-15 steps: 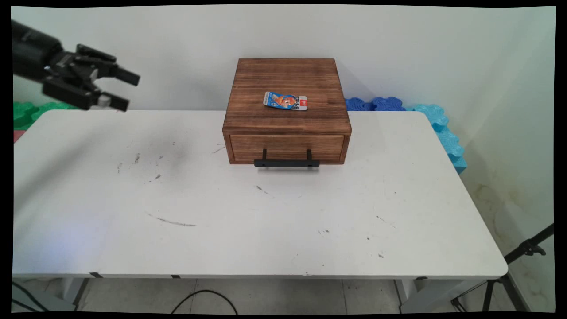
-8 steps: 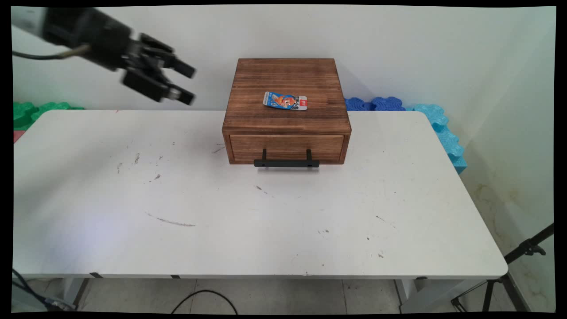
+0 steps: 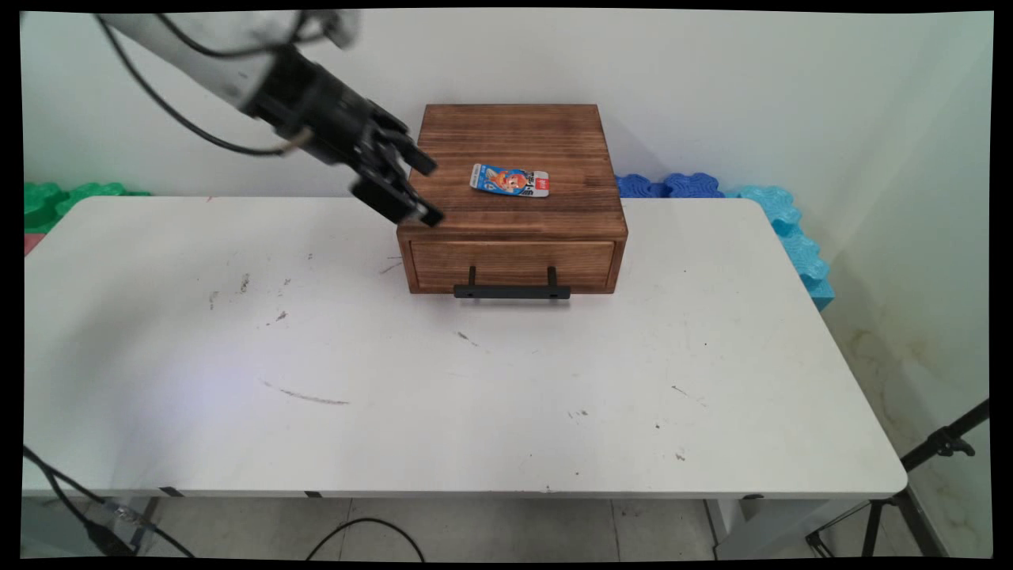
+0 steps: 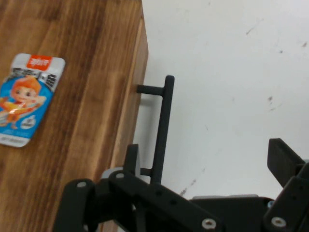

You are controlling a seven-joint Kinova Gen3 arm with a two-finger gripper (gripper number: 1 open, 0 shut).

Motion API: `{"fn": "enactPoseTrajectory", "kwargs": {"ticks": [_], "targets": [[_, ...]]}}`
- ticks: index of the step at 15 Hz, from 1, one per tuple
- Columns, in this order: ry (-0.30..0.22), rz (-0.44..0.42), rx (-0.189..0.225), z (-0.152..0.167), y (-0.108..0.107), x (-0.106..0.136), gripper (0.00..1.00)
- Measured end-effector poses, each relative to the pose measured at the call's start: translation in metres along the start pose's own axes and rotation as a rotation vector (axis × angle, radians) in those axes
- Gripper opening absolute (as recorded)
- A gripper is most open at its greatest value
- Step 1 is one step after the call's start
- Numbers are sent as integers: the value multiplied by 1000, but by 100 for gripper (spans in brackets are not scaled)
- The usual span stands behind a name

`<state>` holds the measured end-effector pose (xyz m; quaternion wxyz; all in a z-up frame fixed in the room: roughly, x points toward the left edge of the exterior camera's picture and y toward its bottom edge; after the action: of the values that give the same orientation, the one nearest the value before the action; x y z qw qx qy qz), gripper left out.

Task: Open the drawer

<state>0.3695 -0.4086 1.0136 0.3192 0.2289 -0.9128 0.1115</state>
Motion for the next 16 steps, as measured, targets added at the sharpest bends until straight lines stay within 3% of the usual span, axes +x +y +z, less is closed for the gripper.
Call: {"fn": "enactPoseTrajectory", "kwargs": {"ticks": [8,16], "targets": [[-145,116,-8,111,1,-1,100],[-236,184,-19,188,-2,-10,100]]}}
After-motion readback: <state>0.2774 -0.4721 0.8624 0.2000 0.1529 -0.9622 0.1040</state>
